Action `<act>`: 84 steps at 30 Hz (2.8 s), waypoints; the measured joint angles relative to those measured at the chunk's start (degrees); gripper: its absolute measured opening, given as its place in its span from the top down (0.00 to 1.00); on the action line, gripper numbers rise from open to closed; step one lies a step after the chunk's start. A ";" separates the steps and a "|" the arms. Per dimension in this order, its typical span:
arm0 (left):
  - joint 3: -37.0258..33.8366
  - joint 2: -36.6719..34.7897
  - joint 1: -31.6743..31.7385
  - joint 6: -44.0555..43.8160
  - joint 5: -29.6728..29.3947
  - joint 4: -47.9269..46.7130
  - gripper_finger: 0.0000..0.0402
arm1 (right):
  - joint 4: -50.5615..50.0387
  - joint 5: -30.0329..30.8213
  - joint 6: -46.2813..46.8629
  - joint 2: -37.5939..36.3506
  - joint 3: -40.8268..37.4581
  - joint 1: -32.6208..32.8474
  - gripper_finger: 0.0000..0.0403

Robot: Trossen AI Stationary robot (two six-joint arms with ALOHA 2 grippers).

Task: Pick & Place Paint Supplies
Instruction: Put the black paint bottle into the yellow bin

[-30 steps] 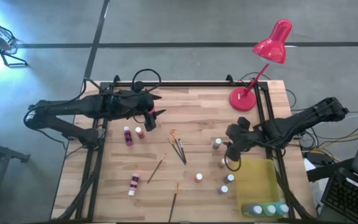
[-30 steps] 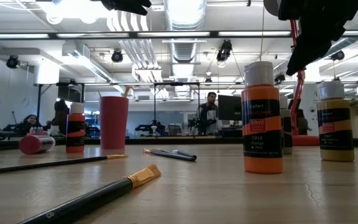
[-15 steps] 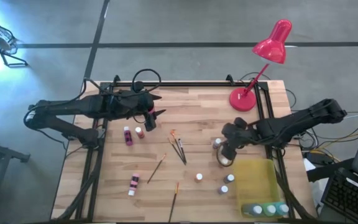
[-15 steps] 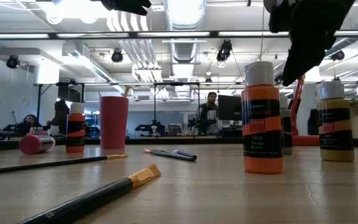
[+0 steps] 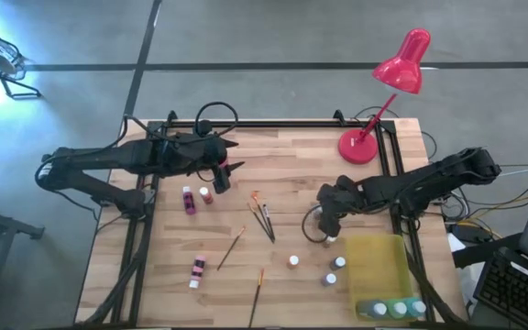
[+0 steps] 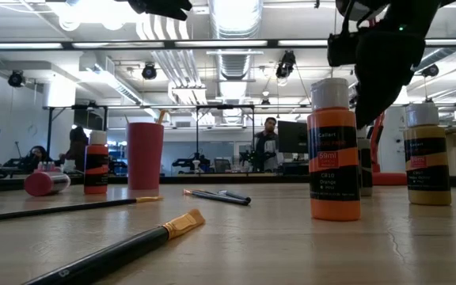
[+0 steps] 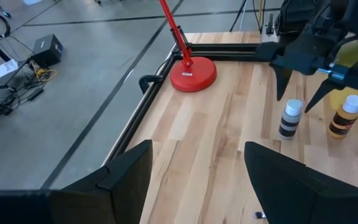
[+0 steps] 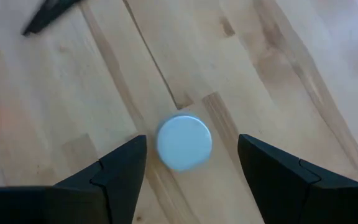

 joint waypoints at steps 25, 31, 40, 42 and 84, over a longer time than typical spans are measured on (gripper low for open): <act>-0.30 0.02 -0.02 0.00 0.00 -1.81 0.35 | 0.48 -5.98 -2.41 1.85 0.33 -2.86 0.62; -0.79 0.02 -0.02 0.02 0.02 -2.03 0.35 | -1.26 -9.57 -7.07 1.85 4.96 -4.65 0.63; -0.83 0.02 -0.02 0.02 0.02 -2.03 0.35 | -14.58 -10.34 -11.12 4.06 12.47 -8.70 0.53; -0.85 0.02 -0.02 0.02 0.02 -2.03 0.35 | -14.71 -11.23 -12.76 4.86 13.18 -8.99 0.51; -0.87 0.02 -0.02 0.04 0.00 -4.76 0.35 | -15.64 -12.70 -16.87 13.92 15.69 -9.83 0.53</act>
